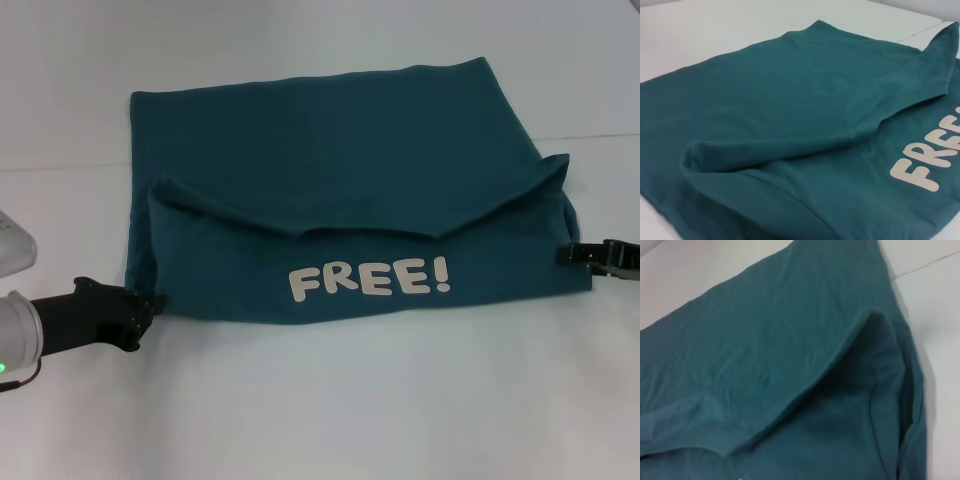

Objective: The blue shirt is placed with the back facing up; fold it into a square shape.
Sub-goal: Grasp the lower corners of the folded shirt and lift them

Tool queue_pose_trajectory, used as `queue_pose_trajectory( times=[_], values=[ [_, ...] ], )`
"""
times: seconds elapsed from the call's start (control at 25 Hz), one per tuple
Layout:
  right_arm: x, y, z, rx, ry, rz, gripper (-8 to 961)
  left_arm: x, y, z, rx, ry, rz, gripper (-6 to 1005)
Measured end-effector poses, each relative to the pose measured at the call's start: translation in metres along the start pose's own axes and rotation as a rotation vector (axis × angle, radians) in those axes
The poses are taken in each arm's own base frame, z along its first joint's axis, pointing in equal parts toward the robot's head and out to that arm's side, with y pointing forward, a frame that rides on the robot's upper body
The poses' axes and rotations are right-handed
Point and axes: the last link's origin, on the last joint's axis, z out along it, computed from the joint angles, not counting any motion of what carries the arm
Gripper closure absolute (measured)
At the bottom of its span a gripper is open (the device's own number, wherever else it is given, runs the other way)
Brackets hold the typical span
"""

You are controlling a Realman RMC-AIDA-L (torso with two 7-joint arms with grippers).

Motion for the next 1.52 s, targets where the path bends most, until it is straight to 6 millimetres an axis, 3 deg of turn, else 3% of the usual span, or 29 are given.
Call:
queue_pose_trajectory(
  times=[0.56, 0.76, 1.32, 1.52],
  values=[
    [0.004, 0.003, 0.006, 0.006, 0.016, -0.018, 359, 0.0, 0.0, 0.0, 0.001, -0.001, 0.0, 993],
    [0.005, 0.002, 0.005, 0.006, 0.008, -0.021, 597, 0.0, 0.0, 0.0, 0.001, -0.001, 0.0, 993],
    [0.012, -0.004, -0.004, -0.037, -0.033, -0.029, 919, -0.006, -0.002, -0.004, 0.011, -0.002, -0.033, 993],
    [0.019, -0.011, -0.017, -0.064, -0.058, -0.017, 919, -0.011, -0.001, -0.011, 0.002, -0.001, -0.066, 993]
  ],
)
